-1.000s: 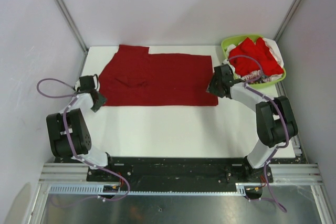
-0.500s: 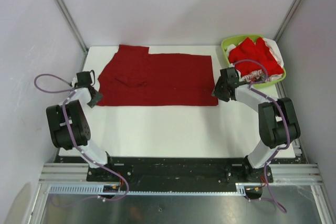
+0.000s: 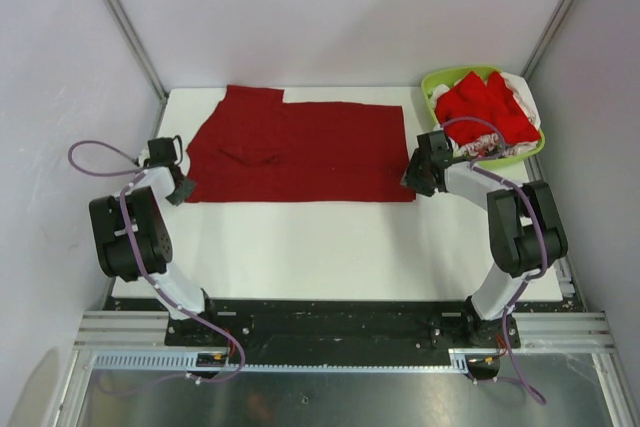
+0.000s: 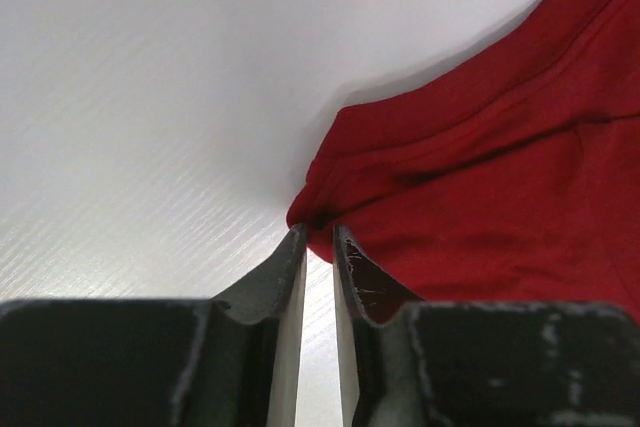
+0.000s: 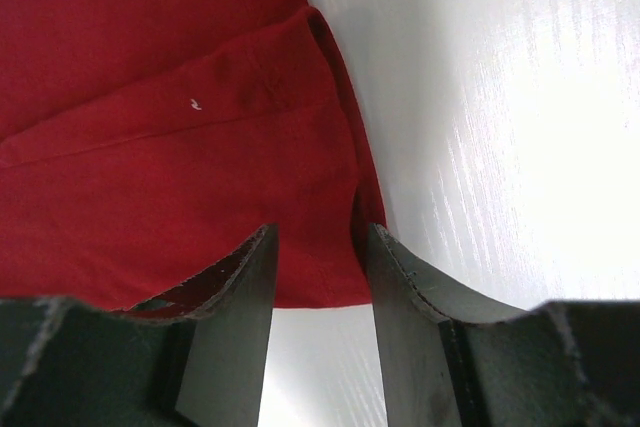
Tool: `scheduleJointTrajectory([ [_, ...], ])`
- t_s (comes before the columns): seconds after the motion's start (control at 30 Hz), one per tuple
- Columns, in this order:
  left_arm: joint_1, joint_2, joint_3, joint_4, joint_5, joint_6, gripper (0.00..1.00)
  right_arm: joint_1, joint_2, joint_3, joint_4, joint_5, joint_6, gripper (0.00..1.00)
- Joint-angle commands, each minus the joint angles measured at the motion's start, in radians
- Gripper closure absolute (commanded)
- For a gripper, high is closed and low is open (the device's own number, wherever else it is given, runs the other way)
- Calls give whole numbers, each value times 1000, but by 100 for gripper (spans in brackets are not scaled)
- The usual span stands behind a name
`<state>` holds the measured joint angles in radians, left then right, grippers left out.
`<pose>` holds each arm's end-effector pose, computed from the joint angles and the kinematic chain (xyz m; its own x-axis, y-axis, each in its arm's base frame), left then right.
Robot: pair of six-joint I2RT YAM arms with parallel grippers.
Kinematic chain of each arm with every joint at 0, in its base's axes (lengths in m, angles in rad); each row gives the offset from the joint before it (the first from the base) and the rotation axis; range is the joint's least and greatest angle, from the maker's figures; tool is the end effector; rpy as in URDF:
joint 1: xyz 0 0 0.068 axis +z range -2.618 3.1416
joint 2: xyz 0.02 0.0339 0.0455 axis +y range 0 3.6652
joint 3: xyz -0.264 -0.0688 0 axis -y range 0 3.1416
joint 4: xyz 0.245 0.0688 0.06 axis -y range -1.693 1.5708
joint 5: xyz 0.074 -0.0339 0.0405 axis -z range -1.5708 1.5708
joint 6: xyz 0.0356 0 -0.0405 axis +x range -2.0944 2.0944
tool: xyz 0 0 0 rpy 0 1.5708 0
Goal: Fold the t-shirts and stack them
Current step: Fold the flattened tshirt in 1/3 of the way
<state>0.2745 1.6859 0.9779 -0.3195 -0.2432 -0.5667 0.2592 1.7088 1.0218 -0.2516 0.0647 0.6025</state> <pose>0.3168 0.0981 0.1691 -0.4896 -0.6792 -0.5468 -0.7654 0.6352 -0.1036 0.3375 0.0871 0.1776 -0.7665 0.3818 -0.5164 0.2616 0.9200 0.2919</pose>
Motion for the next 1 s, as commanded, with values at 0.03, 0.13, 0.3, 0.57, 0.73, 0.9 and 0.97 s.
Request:
scheduleJointTrajectory([
  [0.03,6,-5,11,19,-45,40,79,7,33,-6,44,-12,19,54],
  [0.13,5,-10,9,18,-49,48,74,12,40,-5,44,1,18,53],
  [0.3,7,-36,11,1,-65,61,64,11,48,-5,36,21,11,53],
  [0.57,14,-58,-1,-20,-52,62,59,19,6,-5,-16,93,-16,49],
  [0.73,15,-70,-7,-21,-30,65,58,17,19,-5,-12,77,-19,46],
  [0.9,15,-55,-11,-20,-28,70,57,36,49,-6,-2,59,-11,46],
  [0.97,15,-43,-11,-21,-30,70,56,42,58,-6,1,54,-10,46],
])
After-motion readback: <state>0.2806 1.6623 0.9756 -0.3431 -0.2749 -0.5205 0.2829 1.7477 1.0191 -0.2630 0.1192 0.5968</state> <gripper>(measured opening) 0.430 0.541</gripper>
